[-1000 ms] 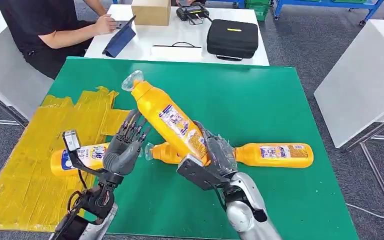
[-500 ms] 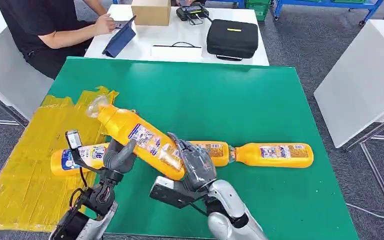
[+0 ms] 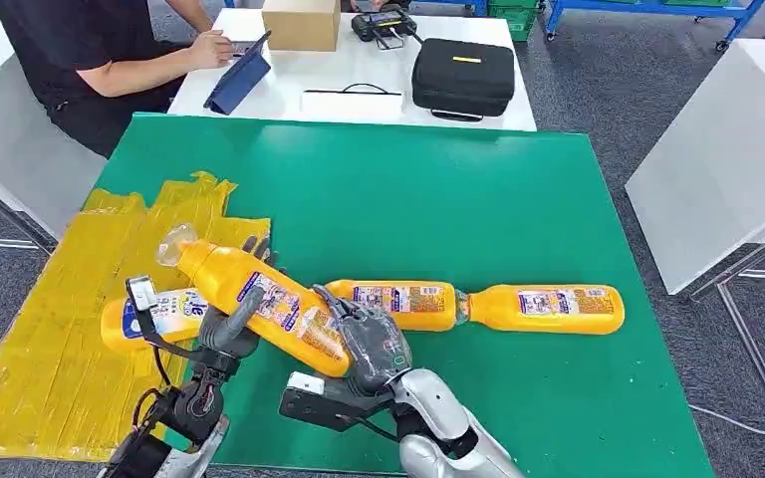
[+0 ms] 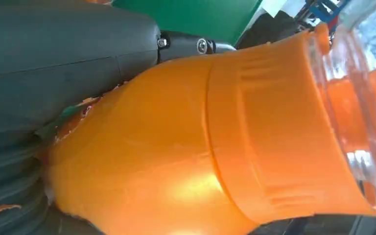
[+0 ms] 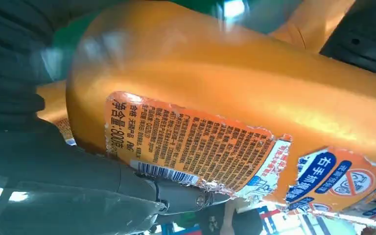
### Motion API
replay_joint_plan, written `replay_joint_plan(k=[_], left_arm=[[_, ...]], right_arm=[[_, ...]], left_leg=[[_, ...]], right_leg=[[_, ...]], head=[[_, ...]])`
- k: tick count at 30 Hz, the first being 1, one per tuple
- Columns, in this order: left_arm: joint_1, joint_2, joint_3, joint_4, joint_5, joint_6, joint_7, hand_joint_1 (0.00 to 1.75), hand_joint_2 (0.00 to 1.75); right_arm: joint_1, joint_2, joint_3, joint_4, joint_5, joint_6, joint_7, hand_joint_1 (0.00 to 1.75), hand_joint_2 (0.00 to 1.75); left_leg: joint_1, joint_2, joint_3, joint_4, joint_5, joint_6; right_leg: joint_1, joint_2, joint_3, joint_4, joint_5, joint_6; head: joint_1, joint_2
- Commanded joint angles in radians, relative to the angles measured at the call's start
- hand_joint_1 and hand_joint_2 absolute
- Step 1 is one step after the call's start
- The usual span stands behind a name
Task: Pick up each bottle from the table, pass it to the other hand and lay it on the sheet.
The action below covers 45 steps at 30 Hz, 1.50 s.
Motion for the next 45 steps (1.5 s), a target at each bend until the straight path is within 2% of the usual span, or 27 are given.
replay_joint_plan(k=[1, 14, 15, 16, 17, 18, 23, 25, 26, 27, 28, 31, 37, 38, 42, 45], left_arm=[[-0.054, 0.008, -0.02, 0.033, -0.004, 0.007, 0.015, 1.75, 1.75], [-0.057, 0.003, -0.017, 0.027, 0.005, 0.01, 0.015, 1.75, 1.75], [-0.059, 0.003, -0.016, 0.027, 0.006, 0.011, 0.015, 1.75, 1.75], [-0.061, 0.008, -0.01, 0.018, -0.016, 0.024, 0.002, 1.75, 1.75], [-0.069, 0.017, -0.009, 0.009, -0.089, 0.064, -0.031, 1.75, 1.75], [-0.076, 0.022, 0.001, -0.008, -0.163, 0.108, -0.056, 1.75, 1.75], [-0.142, 0.047, 0.135, -0.112, -0.802, 0.503, -0.174, 1.75, 1.75], [-0.153, 0.038, 0.185, -0.126, -0.852, 0.489, -0.161, 1.75, 1.75], [-0.179, 0.053, 0.2, -0.108, -1.109, 0.652, -0.185, 1.75, 1.75], [-0.201, 0.065, 0.22, -0.094, -1.234, 0.704, -0.155, 1.75, 1.75], [-0.214, 0.067, 0.247, -0.09, -1.258, 0.685, -0.151, 1.75, 1.75], [-0.25, 0.107, 0.252, -0.037, -1.483, 0.765, -0.12, 1.75, 1.75], [-0.248, 0.103, 0.251, -0.031, -1.485, 0.766, -0.123, 1.75, 1.75], [-0.253, 0.119, 0.238, -0.019, -1.592, 0.813, -0.105, 1.75, 1.75], [-0.299, 0.175, 0.166, 0.1, -1.864, 0.837, -0.034, 1.75, 1.75], [-0.334, 0.176, 0.107, 0.216, -1.966, 0.821, 0.003, 1.75, 1.75]], right_arm=[[-0.022, -0.028, 0.095, 0.059, -0.008, 0.031, -0.004, 1.75, 1.75], [-0.005, -0.037, 0.052, 0.036, -0.017, 0.021, 0.019, 1.75, 1.75], [-0.001, -0.037, 0.038, 0.031, -0.018, 0.022, 0.024, 1.1, 1.75], [0.007, -0.039, 0.013, 0.018, -0.008, 0.004, 0.033, 0.0, 1.75], [0.012, -0.041, -0.015, 0.006, -0.006, -0.006, 0.058, 0.0, 1.75], [0.018, -0.05, -0.042, -0.017, -0.004, -0.006, 0.061, 0.0, 0.0], [0.058, -0.074, -0.294, -0.182, -0.001, -0.016, 0.076, 0.0, 0.0], [0.068, -0.069, -0.353, -0.222, -0.006, 0.029, 0.058, 0.0, 0.0], [0.083, -0.054, -0.401, -0.254, -0.016, 0.024, 0.048, 0.0, 0.0], [0.092, -0.05, -0.423, -0.281, -0.017, 0.039, 0.04, 0.0, 0.0], [0.103, -0.044, -0.442, -0.306, -0.011, 0.059, 0.038, 0.0, 0.0], [0.122, -0.049, -0.447, -0.331, -0.009, 0.071, 0.031, 0.0, 0.0], [0.126, -0.046, -0.443, -0.324, -0.009, 0.071, 0.031, 0.0, 0.0], [0.125, -0.048, -0.438, -0.324, -0.008, 0.07, 0.029, 0.0, 0.0], [0.127, -0.057, -0.415, -0.316, -0.018, 0.094, 0.036, 0.0, 0.0], [0.126, -0.065, -0.401, -0.303, -0.019, 0.098, 0.038, 0.0, 0.0]], left_leg=[[0.0, -0.003, 0.003, 0.0, -0.001, -0.002], [0.001, -0.004, 0.003, 0.0, 0.0, -0.002], [0.0, -0.003, 0.002, 0.0, 0.0, -0.002], [0.0, -0.004, 0.003, 0.0, 0.0, -0.002], [0.001, -0.004, 0.002, 0.0, 0.0, -0.002], [0.001, -0.004, 0.002, 0.001, 0.0, -0.002], [0.001, -0.005, -0.003, 0.003, 0.001, -0.001], [0.001, -0.003, -0.003, 0.003, 0.001, -0.001], [0.001, -0.004, -0.002, 0.004, 0.0, -0.002], [0.0, -0.004, 0.0, 0.004, 0.0, -0.002], [0.001, -0.003, -0.001, 0.002, 0.001, -0.002], [0.001, -0.004, 0.0, 0.002, 0.001, -0.001], [0.0, -0.002, 0.002, 0.0, 0.001, -0.001], [0.0, -0.002, 0.0, 0.0, 0.002, 0.0], [0.0, -0.002, 0.002, 0.001, 0.001, -0.002], [0.0, -0.004, 0.003, -0.001, 0.003, -0.001]], right_leg=[[0.001, -0.004, 0.004, 0.0, -0.001, -0.002], [0.001, -0.005, 0.004, 0.0, -0.001, -0.002], [0.001, -0.004, 0.002, 0.0, -0.001, -0.002], [0.001, -0.006, 0.004, 0.001, -0.002, -0.002], [0.001, -0.005, 0.002, 0.0, -0.001, -0.002], [0.001, -0.006, 0.003, 0.001, -0.002, -0.002], [0.001, -0.006, -0.002, 0.003, -0.001, -0.002], [0.001, -0.004, -0.001, 0.003, 0.0, -0.002], [0.001, -0.005, -0.001, 0.005, -0.001, -0.003], [0.0, -0.006, 0.001, 0.005, -0.002, -0.003], [0.001, -0.005, 0.001, 0.003, -0.001, -0.002], [0.001, -0.005, 0.001, 0.003, -0.001, -0.002], [0.0, -0.004, 0.003, 0.001, -0.001, -0.002], [0.0, -0.003, 0.001, 0.001, 0.0, -0.001], [0.0, -0.004, 0.003, 0.002, -0.001, -0.002], [0.0, -0.006, 0.003, 0.0, 0.0, -0.001]], head=[[0.0, 0.0], [0.0, 0.0], [0.0, 0.0], [0.0, 0.0], [0.0, 0.0], [0.0, 0.0], [0.0, 0.0], [0.0, 0.0], [0.0, 0.0], [0.0, 0.0], [0.0, 0.0], [0.0, 0.0], [0.0, 0.0], [0.0, 0.0], [0.0, 0.0], [0.0, 0.0]])
